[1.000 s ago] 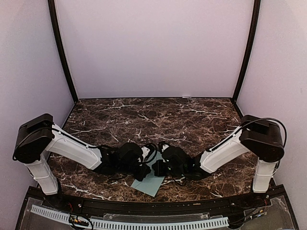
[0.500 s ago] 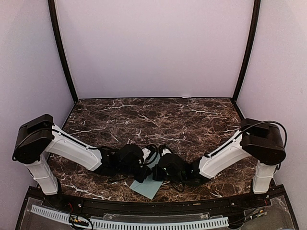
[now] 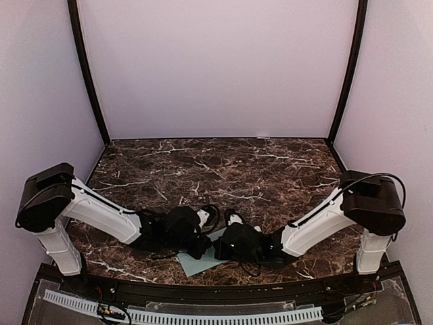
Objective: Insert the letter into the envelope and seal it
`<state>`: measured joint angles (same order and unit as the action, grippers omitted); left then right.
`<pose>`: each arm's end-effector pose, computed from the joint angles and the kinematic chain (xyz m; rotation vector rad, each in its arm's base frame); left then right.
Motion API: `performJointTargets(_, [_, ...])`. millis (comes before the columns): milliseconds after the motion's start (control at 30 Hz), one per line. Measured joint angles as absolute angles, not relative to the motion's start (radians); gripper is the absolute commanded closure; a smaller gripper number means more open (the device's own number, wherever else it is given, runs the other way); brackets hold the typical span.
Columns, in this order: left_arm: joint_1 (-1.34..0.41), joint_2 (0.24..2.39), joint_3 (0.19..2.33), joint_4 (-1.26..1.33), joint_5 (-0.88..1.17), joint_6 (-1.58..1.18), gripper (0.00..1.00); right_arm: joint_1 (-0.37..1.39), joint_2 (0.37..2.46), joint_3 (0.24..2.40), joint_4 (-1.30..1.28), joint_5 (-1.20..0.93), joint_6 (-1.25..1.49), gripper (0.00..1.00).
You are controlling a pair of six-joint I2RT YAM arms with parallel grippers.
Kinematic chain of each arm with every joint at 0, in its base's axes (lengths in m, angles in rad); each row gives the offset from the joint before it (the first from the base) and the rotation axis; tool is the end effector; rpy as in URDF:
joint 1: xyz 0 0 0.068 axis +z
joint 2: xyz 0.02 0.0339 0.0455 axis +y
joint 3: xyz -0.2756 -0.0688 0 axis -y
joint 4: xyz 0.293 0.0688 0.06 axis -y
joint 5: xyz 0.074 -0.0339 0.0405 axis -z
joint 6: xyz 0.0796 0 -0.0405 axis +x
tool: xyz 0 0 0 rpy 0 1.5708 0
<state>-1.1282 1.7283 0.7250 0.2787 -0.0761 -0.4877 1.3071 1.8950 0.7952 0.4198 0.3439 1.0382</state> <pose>0.1709 -0.3464 0.0692 0.7190 2.2989 -0.7206 0.1328 0.3889 0.0472 -0.1220 2.3570 0.8767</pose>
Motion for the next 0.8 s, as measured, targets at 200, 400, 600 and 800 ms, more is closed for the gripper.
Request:
performJointTargets(200, [-1.17, 1.72, 0.727, 0.258, -0.11, -0.496, 1.0, 1.318, 1.894, 0.794, 0.42, 0.345, 1.065, 1.0])
performJointTargets(400, [-1.19, 1.737, 0.755, 0.228, -0.164, -0.519, 1.0, 1.318, 1.894, 0.788, 0.421, 0.357, 1.081, 1.0])
performJointTargets(600, [-1.204, 1.748, 0.758, 0.239, -0.195, -0.552, 1.0, 1.318, 1.893, 0.776, 0.428, 0.369, 1.092, 1.0])
performJointTargets(800, [-1.21, 1.731, 0.701, 0.306, -0.216, -0.589, 1.0, 1.318, 1.893, 0.775, 0.431, 0.371, 1.097, 1.0])
